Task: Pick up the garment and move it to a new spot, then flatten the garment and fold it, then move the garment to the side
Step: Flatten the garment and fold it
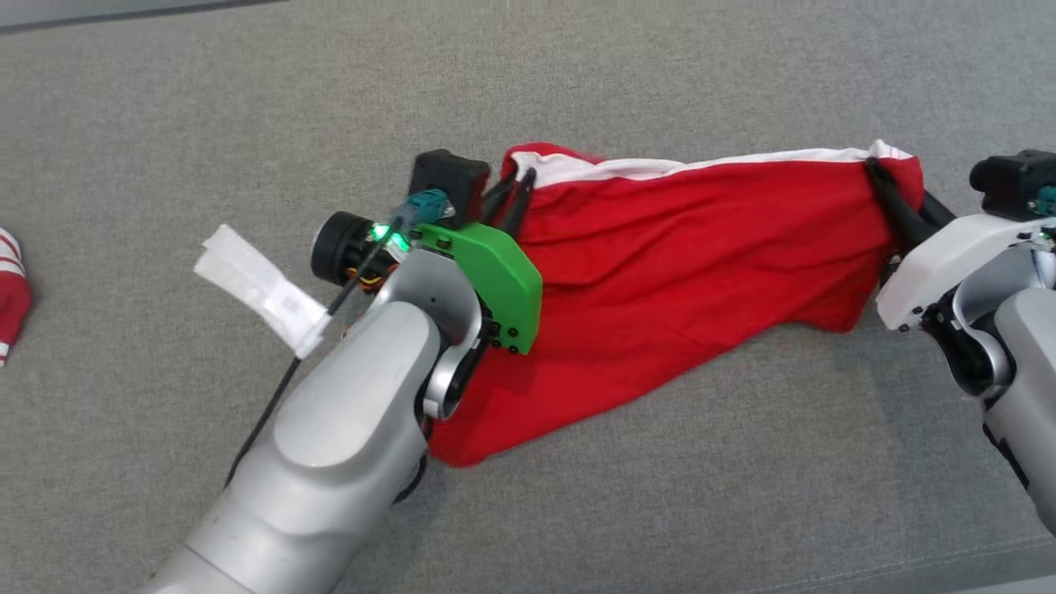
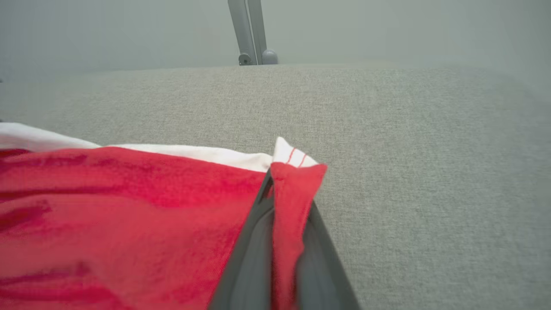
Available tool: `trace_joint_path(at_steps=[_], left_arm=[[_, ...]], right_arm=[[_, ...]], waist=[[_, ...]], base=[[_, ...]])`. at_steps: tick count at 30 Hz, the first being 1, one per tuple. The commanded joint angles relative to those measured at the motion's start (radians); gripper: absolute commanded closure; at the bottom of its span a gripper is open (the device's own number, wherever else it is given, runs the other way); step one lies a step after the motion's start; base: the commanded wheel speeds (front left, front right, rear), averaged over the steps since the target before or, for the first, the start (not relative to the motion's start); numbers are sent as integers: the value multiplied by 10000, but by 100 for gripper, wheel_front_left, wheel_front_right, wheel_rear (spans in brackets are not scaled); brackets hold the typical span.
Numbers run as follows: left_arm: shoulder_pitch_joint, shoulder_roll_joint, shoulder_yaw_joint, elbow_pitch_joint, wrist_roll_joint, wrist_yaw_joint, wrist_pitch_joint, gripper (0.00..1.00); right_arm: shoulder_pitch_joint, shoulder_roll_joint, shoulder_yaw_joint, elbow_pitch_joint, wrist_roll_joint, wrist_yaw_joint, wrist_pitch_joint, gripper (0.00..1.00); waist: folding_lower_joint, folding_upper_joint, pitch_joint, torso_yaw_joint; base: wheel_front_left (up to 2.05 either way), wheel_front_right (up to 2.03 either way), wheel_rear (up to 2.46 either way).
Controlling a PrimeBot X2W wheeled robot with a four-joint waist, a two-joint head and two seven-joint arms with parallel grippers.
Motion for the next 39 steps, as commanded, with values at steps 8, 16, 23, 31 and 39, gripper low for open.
trace_joint_path(at_steps=[8,16,23,31,39], left_arm=[[1020,1415,1387,-3640,-860,520,-168,100],[-458,2499,2326,-6020,-1429,805,1859,100],[-4185,2139,2522,-3787,-1121,361,2521,100],[-7578,1216,2860,-256,62,-1,-635,100],[-8904,738,2966,2440,396,-807,-3445,100]], right_arm=[[949,-1124,-960,-2878,607,-10,-329,100],[-283,-1556,-2104,-5990,812,-10,1847,100],[-4022,-829,-1840,-4800,-301,-8,2489,100],[-8175,606,-1865,-1576,-2549,-10,414,100],[-9494,1406,-1823,189,-3126,-11,-1705,100]], waist=[[0,0,-1305,-90],[0,0,-172,-118],[0,0,2028,304],[0,0,3330,474],[0,0,4196,285]], base=[[0,0,0],[0,0,0],[0,0,0],[0,0,0],[0,0,0]])
